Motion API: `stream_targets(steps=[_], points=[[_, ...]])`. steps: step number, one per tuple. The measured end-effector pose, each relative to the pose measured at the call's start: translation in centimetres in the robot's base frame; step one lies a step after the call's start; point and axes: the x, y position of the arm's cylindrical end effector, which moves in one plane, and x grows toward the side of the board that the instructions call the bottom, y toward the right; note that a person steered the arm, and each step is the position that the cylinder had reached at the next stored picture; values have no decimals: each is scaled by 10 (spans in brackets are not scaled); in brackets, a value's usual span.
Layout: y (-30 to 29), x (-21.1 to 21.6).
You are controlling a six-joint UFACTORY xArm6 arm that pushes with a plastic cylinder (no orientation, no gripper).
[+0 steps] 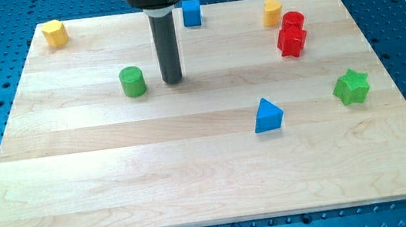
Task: Move the green circle to the left center
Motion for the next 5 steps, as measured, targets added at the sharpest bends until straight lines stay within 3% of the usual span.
stream_targets(steps=[1,3,4,5], points=[[-68,13],[-101,46],[-154,46],[-122,30]])
